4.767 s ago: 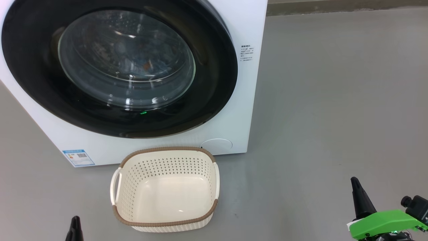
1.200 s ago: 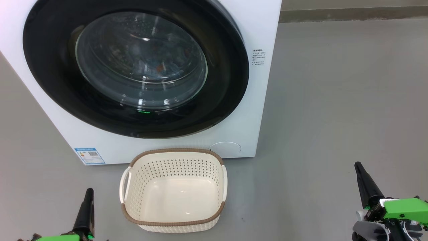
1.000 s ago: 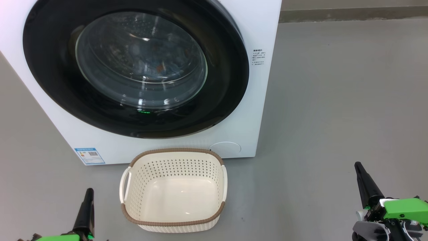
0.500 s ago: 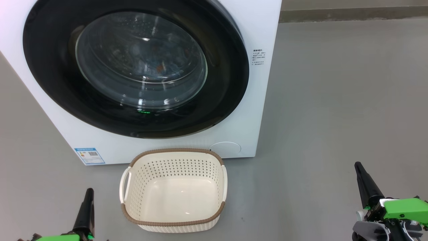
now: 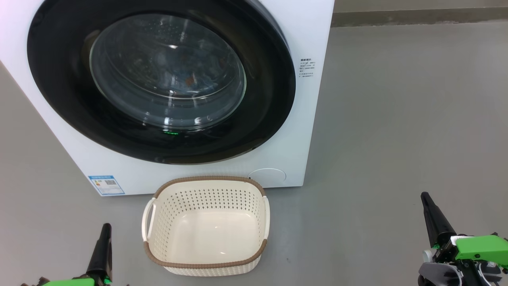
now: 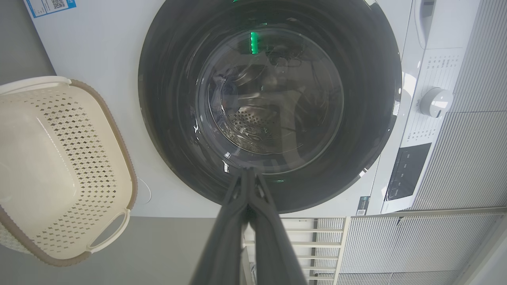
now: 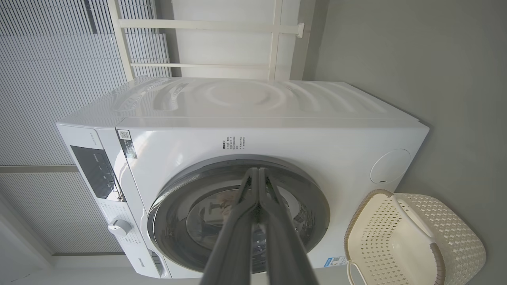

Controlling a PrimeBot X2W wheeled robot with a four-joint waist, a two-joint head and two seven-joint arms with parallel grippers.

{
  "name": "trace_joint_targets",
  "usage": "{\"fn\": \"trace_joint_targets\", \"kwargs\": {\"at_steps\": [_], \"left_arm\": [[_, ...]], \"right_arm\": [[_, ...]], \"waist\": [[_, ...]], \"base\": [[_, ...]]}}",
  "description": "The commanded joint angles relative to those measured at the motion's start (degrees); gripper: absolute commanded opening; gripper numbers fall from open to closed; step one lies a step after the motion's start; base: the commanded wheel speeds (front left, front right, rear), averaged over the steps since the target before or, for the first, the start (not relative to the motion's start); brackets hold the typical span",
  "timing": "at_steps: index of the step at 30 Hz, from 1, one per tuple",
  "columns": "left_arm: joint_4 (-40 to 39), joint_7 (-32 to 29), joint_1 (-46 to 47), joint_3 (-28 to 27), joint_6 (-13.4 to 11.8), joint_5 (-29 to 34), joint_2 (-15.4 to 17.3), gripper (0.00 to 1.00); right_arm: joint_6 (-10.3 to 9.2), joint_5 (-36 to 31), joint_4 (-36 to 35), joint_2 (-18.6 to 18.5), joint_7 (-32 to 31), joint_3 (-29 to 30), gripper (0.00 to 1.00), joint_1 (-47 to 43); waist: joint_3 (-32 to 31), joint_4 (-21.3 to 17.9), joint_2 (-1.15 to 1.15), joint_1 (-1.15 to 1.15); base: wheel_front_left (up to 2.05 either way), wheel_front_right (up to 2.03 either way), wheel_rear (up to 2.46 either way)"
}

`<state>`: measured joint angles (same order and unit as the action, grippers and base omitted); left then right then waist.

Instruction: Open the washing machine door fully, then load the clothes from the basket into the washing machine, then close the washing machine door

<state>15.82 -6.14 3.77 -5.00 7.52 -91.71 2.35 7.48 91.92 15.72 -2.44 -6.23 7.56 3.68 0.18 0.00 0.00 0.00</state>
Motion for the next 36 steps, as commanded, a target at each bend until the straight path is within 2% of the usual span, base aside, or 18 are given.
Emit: {"fn": "trace_joint_targets", "kwargs": {"at_steps": [1, 36], "left_arm": [[-1.8, -0.4, 2.4, -1.5, 0.0, -0.5, 0.5, 0.0], [-1.8, -0.3, 2.4, -1.5, 0.0, -0.5, 0.5, 0.0]], "right_arm": [[0.01, 0.2, -1.7, -0.5, -0.3, -1.0, 0.0, 2.5], [0.01, 0.2, -1.7, -0.5, -0.3, -1.0, 0.0, 2.5]], "waist": [[0.0, 0.0, 0.0, 0.0], [0.0, 0.0, 0.0, 0.0]], "base": [[0.0, 0.0, 0.0], [0.0, 0.0, 0.0]]}}
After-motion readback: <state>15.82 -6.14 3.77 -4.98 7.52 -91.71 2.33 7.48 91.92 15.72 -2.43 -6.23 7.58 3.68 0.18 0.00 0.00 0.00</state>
